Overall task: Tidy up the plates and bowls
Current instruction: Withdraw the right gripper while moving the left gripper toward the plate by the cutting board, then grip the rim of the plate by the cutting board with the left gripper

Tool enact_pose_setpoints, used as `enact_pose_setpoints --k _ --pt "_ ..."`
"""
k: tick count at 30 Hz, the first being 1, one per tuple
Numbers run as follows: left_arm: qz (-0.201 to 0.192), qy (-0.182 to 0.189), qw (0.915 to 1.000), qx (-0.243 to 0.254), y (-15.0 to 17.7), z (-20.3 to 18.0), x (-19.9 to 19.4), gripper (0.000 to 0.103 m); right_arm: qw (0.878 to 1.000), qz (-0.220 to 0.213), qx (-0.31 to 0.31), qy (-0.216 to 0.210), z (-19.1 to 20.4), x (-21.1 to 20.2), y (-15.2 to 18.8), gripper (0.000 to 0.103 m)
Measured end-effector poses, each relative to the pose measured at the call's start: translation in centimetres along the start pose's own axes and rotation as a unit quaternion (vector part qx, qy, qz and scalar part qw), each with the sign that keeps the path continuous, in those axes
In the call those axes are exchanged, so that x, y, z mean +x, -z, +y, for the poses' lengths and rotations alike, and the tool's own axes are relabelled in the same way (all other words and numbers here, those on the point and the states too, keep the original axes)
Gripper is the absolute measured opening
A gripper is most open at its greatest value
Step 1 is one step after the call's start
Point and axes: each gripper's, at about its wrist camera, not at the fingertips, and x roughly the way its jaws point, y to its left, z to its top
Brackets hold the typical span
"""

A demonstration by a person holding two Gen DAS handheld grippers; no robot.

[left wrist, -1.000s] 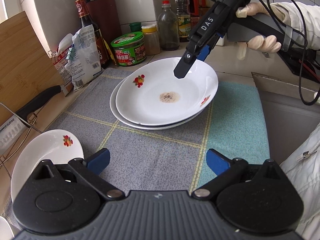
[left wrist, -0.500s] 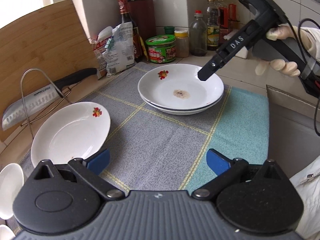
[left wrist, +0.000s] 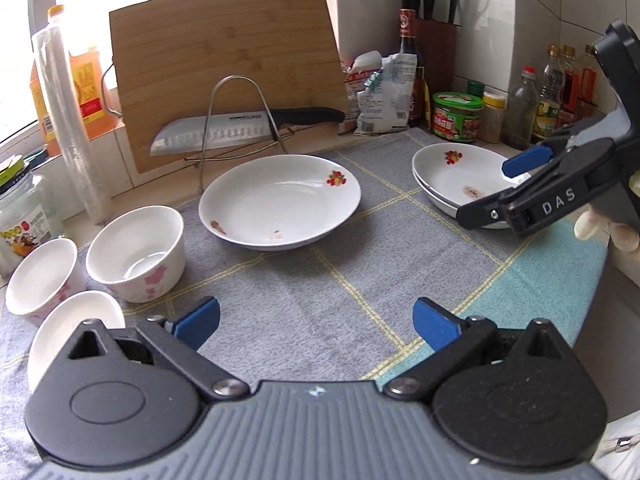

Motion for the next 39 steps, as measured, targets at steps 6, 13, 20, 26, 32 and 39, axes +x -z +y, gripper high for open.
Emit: enact_pose_setpoints --k 6,13,20,26,32,39 --pt "-0.018 -0.016 0.9994 -0.026 1.0 2.8 -1.3 0.102 0.999 0.013 -0.038 -0.021 5.6 1.7 0.0 0.103" --pt "-0.014 -0.029 0.9975 -0.063 1.7 4.1 -1.5 0.102 0.997 0.040 -0.064 -0.032 8.0 6.0 -0.1 0.103" --pt "0.007 -0.070 0.9939 -0.085 0.8 3.8 -0.8 0.102 0.993 0.041 -0.093 -0.063 7.5 9.7 -1.4 0.103" --pt "0.016 -0.091 0.9919 -0.087 -0.8 2.9 0.0 0.102 0.990 0.036 -0.095 -0.098 6.7 11.4 -2.3 0.103" --pt "0.026 -0.076 0.9918 -0.099 -1.9 2.7 0.8 0.102 0.990 0.032 -0.094 -0.097 6.7 12.1 -2.9 0.103" --pt "0.031 -0.045 0.9944 -0.091 -3.6 3.1 2.0 0.102 0.991 0.011 -0.091 -0.097 6.4 12.0 -2.3 0.103"
